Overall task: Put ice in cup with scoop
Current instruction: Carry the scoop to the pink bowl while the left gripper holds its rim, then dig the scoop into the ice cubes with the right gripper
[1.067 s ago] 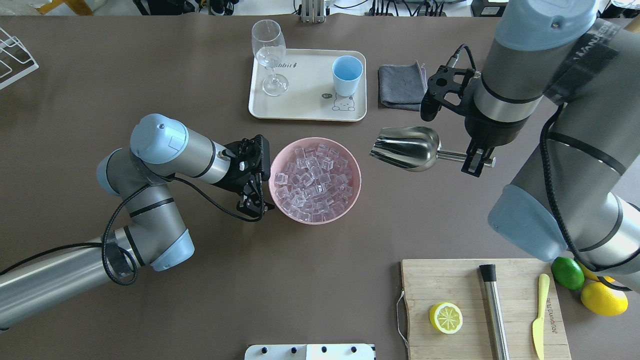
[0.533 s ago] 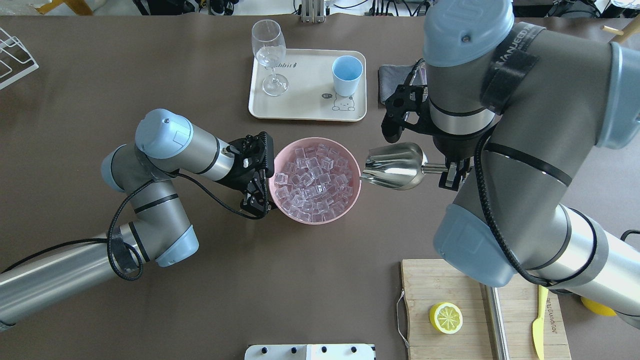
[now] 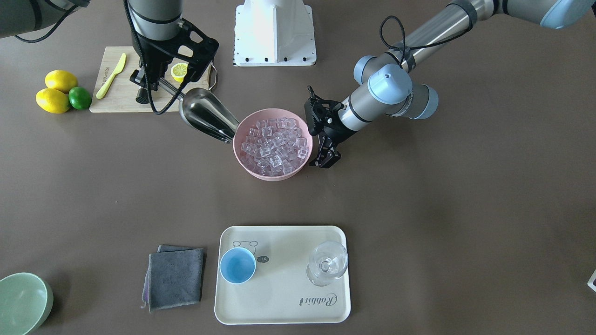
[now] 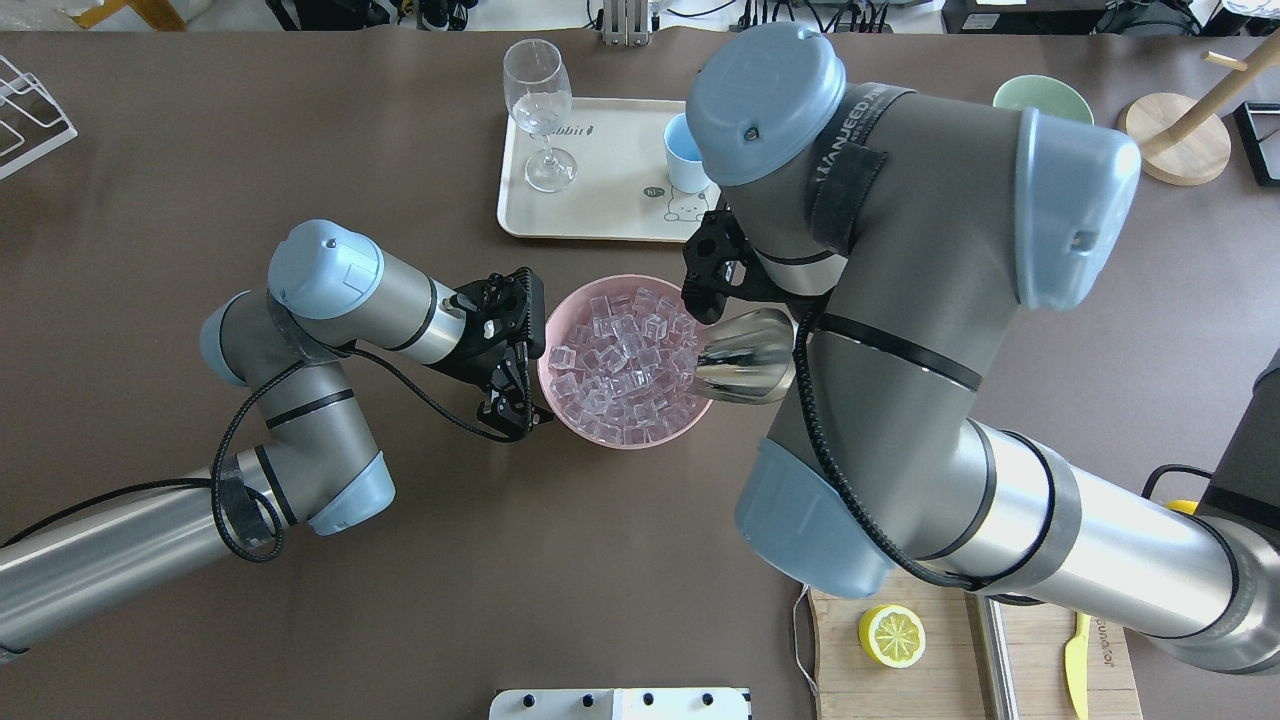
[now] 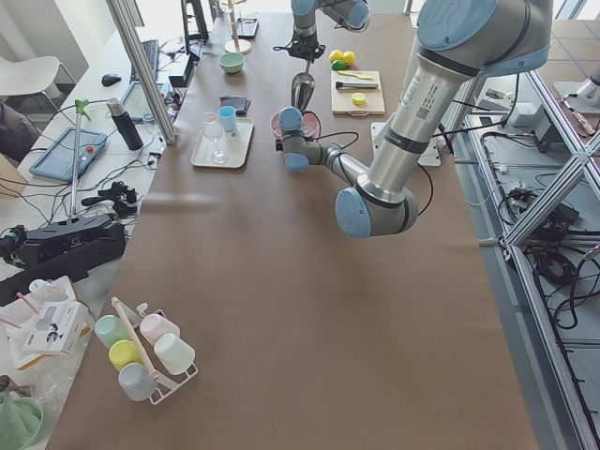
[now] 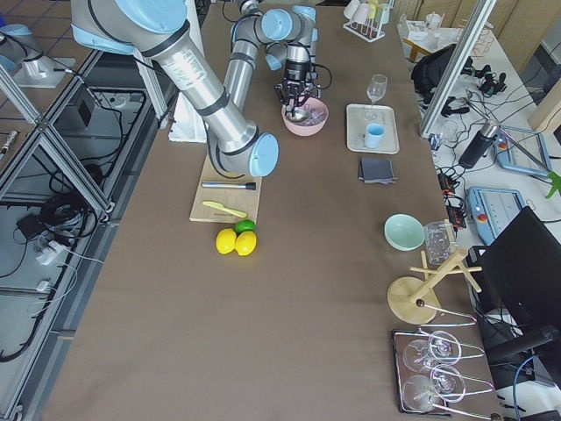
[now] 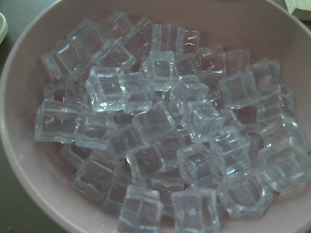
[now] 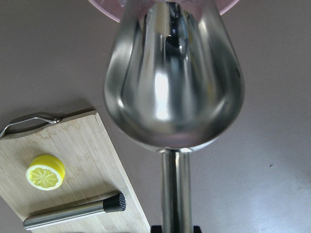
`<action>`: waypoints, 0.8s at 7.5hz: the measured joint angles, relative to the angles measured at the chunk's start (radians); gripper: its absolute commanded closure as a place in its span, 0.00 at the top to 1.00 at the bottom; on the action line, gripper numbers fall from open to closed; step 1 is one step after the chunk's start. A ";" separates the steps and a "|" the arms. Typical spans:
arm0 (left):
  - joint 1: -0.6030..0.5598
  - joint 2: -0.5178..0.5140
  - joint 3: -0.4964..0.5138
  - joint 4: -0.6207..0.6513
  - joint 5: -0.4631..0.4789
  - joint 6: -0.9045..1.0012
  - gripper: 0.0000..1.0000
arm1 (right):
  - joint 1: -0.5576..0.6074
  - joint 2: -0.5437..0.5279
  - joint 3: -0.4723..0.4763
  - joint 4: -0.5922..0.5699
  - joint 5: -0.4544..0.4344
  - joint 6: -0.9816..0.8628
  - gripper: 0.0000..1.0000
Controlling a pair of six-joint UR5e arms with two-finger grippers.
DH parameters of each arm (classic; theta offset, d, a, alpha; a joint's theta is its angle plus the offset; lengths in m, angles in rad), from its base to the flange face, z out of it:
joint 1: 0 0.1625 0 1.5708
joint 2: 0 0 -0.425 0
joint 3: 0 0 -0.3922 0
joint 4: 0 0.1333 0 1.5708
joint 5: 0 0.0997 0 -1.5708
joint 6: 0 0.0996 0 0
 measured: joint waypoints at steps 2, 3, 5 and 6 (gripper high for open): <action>0.000 0.001 0.000 -0.001 0.000 0.000 0.99 | -0.041 0.056 -0.096 -0.010 -0.037 -0.003 0.00; 0.000 0.001 0.000 -0.002 0.000 0.000 0.99 | -0.059 0.070 -0.130 -0.011 -0.057 -0.002 0.00; 0.000 0.000 0.000 -0.003 0.000 0.000 0.99 | -0.081 0.085 -0.191 -0.008 -0.088 -0.002 0.00; 0.000 0.000 -0.001 -0.005 0.000 0.000 0.99 | -0.088 0.099 -0.226 0.000 -0.100 -0.002 0.00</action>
